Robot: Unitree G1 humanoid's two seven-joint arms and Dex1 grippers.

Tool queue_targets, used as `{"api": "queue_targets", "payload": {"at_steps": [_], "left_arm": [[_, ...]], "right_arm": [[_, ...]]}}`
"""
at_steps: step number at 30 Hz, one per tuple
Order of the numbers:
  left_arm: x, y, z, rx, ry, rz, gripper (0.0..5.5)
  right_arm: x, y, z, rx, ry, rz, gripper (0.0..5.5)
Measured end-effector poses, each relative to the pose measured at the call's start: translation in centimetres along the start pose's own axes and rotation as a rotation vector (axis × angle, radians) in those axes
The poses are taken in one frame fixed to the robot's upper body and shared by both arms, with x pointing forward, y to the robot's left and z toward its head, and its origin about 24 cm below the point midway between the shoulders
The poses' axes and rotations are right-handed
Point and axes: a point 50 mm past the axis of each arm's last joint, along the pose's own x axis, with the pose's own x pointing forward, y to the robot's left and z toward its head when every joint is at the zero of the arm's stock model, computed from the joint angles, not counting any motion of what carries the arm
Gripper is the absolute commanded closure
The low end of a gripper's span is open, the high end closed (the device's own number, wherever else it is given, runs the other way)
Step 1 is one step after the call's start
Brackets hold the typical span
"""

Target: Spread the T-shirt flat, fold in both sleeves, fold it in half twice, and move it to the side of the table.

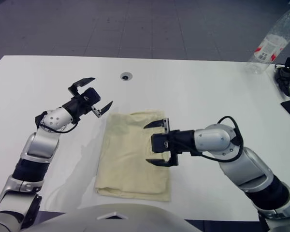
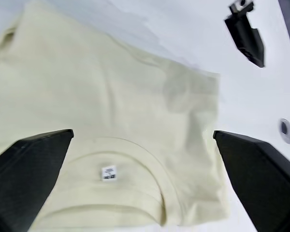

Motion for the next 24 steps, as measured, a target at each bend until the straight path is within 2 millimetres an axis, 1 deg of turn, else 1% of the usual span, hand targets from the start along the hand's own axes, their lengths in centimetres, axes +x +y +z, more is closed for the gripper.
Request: {"api": "queue_targets", "payload": {"at_steps": [1, 3, 4, 5, 7, 9, 10, 13, 15, 17, 20, 22, 24], "left_arm": [[-0.2, 0.0, 0.2, 0.005, -0.011, -0.012, 0.12], [-1.0, 0.0, 1.2, 0.023, -0.074, -0.051, 0.12], [-1.5, 0.0, 1.7, 0.028, -0.104, -0.068, 0.12], [-2.4, -0.2, 2.4, 0.048, -0.145, -0.104, 0.12], [-4.9, -1.2, 3.4, 0.101, -0.203, -0.228, 0.12], [-7.6, -2.8, 3.5, 0.171, -0.172, -0.392, 0.12], [-9.4, -3.8, 3.4, 0.208, -0.13, -0.497, 0.12], [-12.0, -5.1, 4.3, 0.258, -0.109, -0.643, 0.12], [-13.0, -6.1, 4.7, 0.269, -0.111, -0.696, 0.12], [-13.9, -7.1, 4.2, 0.266, -0.055, -0.742, 0.12], [-15.2, -8.5, 3.4, 0.246, 0.027, -0.796, 0.12], [-15.7, -9.2, 3.3, 0.226, 0.04, -0.823, 0.12], [-15.9, -9.7, 3.2, 0.23, 0.044, -0.842, 0.12]], "right_arm": [[-0.3, -0.3, -0.1, 0.005, 0.002, -0.024, 0.1], [-1.3, -0.8, 0.0, 0.03, -0.01, -0.06, 0.1], [-1.6, -0.6, 0.0, 0.045, -0.024, -0.052, 0.1], [-1.9, 0.0, -0.1, 0.063, -0.035, -0.02, 0.1], [-2.3, 2.0, -0.6, 0.09, -0.033, 0.066, 0.1], [-2.6, 4.1, -1.0, 0.091, -0.024, 0.123, 0.1], [-2.6, 5.6, -1.2, 0.085, -0.018, 0.162, 0.1], [-2.9, 8.3, -1.1, 0.059, -0.002, 0.211, 0.1], [-3.0, 9.3, -1.3, 0.053, 0.017, 0.226, 0.1], [-3.1, 9.9, -1.6, 0.019, 0.06, 0.248, 0.1], [-2.8, 10.2, -1.9, 0.004, 0.079, 0.264, 0.1], [-2.5, 10.5, -2.1, -0.025, 0.095, 0.268, 0.1], [-1.8, 10.8, -2.9, -0.088, 0.145, 0.258, 0.1]]}}
